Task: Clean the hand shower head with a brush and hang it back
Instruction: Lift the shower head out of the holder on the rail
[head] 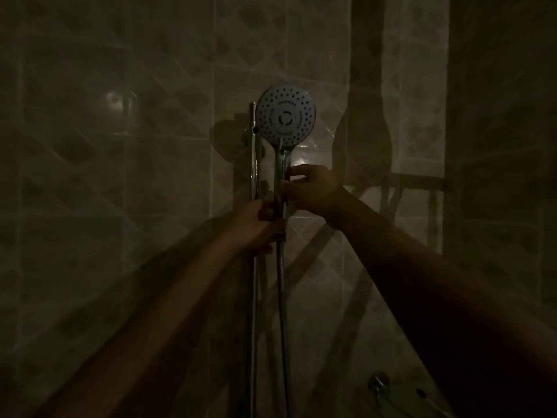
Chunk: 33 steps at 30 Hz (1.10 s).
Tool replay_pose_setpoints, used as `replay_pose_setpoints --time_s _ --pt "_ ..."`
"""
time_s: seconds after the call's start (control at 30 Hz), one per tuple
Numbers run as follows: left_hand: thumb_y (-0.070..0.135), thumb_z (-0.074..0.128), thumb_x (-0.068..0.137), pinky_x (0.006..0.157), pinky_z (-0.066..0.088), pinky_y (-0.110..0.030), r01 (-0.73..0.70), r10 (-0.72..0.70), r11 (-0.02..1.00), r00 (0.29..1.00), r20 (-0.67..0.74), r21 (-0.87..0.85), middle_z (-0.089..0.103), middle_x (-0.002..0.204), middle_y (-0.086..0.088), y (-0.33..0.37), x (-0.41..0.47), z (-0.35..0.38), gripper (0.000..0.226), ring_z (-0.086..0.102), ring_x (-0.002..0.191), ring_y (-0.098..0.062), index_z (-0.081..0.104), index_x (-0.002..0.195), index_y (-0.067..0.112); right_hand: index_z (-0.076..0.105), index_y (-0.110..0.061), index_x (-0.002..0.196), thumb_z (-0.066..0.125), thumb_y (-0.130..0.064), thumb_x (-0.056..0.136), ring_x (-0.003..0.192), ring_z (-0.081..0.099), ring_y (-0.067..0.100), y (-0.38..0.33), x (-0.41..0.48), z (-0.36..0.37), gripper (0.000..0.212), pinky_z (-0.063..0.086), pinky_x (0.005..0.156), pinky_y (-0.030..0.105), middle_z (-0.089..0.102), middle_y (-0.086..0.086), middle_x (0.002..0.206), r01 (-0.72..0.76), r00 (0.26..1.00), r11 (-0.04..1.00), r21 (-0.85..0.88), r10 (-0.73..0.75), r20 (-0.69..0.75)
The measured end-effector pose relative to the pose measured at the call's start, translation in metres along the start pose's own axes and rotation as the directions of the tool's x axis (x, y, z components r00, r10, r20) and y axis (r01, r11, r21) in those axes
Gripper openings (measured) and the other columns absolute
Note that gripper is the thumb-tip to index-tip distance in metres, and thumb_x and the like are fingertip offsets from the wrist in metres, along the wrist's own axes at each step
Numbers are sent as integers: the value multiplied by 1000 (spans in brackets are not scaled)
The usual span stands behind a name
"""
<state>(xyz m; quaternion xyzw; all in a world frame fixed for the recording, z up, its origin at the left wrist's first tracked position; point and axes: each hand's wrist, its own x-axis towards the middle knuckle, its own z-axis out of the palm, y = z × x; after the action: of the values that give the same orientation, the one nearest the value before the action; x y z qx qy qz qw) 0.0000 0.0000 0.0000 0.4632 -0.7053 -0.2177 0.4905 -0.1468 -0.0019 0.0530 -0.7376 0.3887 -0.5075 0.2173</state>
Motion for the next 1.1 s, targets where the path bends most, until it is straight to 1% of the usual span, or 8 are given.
replay_pose_setpoints --time_s 0.07,0.27,0.43,0.63,0.77,0.83,0.93,1.1 --pt "16 58 99 39 48 -13 -18 18 1000 1000 9 -3 64 97 1 -2 7 3 39 65 73 -11 49 137 12 55 -6 135 66 -15 95 90 69 18 -2 4 5 42 59 72 23 70 14 118 29 1000 1000 6 -29 -9" --pt "16 60 98 43 57 -22 -24 25 999 1000 -7 22 65 90 1 -6 22 7 42 71 68 -20 49 138 9 58 -6 125 64 -11 96 84 68 20 -4 17 10 30 60 80 35 68 10 100 65 998 996 63 -63 -30" --pt "17 65 95 55 61 -30 -38 39 999 998 -54 22 69 112 -13 -2 19 5 42 75 81 -29 52 134 10 53 -11 131 63 -10 96 96 68 24 -11 16 7 36 60 89 41 65 6 99 82 997 996 34 -82 -11" --pt "18 67 93 78 61 -40 -107 96 988 990 -103 -108 68 114 -4 38 14 4 43 69 99 -26 53 134 20 54 -15 126 63 -10 96 89 70 22 -44 6 -21 32 61 88 44 67 8 97 158 985 984 84 -152 -76" --pt "13 66 94 46 53 -27 -185 182 974 983 -33 -132 68 93 3 68 -4 22 30 67 70 -20 53 112 32 54 -17 121 63 -11 97 80 69 19 -56 -17 -55 27 63 81 38 65 7 90 137 987 990 45 -132 -95" --pt "18 68 92 37 47 -22 -238 238 968 971 -13 -79 72 93 0 81 -14 40 30 65 57 -15 55 115 31 57 -14 121 65 -13 96 85 69 23 -55 -33 -76 27 62 83 41 65 9 94 105 989 994 26 -101 -110" --pt "14 69 92 38 48 -20 -243 255 958 965 61 -151 69 93 1 96 -32 68 39 67 60 -12 56 128 22 56 -12 130 66 -11 95 100 70 28 -52 -65 -107 37 62 84 44 65 13 113 70 988 998 -7 -70 -138" --pt "20 71 91 36 45 -18 -228 260 955 952 163 -191 71 95 -6 125 -72 125 31 64 43 -5 60 119 15 58 -15 127 64 -22 97 95 74 31 -41 -133 -162 32 63 84 45 72 16 103 60 991 994 -90 -71 -116"
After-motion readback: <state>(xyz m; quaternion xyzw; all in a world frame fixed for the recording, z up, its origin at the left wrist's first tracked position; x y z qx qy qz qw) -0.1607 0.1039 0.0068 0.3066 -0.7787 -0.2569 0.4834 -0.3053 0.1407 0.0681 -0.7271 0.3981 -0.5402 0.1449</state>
